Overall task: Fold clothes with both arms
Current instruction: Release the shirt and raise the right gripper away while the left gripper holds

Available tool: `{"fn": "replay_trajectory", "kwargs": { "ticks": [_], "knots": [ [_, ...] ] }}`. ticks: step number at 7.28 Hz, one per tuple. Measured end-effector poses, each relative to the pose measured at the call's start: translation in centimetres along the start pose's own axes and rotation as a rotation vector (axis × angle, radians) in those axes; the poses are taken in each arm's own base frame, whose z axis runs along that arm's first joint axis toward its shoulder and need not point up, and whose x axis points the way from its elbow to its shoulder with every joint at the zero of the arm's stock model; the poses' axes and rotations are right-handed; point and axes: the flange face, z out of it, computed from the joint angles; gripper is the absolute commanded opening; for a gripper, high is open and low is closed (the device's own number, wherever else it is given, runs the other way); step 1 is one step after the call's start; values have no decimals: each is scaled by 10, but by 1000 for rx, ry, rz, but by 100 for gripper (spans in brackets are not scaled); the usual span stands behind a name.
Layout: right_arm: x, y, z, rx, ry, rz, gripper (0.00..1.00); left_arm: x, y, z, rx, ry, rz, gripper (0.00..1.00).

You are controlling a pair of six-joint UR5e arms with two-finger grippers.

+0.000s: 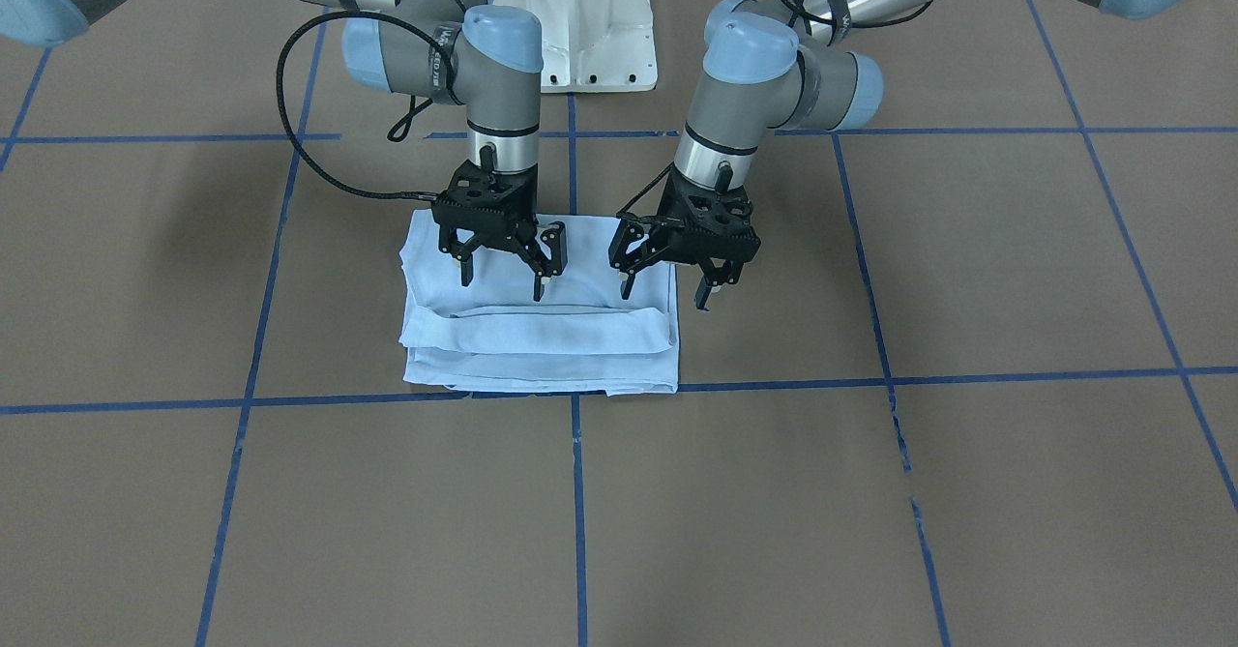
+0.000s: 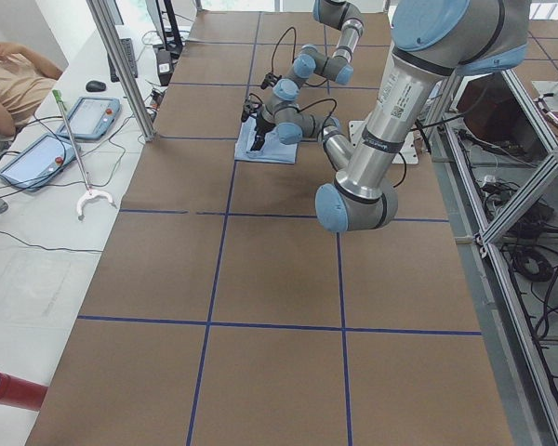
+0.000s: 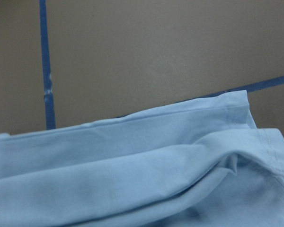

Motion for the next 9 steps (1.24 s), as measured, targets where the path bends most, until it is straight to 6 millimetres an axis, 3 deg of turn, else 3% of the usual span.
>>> {"fn": "replay_trajectory", "kwargs": {
  "ticks": [2,4,7,9],
  "knots": [
    [-1,13,10,10,20,-105,100,-1,0,-1,2,7,0,100],
    [1,11,20,17,39,-151,100,-2,0,-1,4,10,-1,100],
    [0,-16,44,44,90,-152,100,-3,1,-1,3,10,-3,100],
    [-3,-55,64,71,112,-142,100,-3,1,-1,3,10,-4,100]
  ]
}}
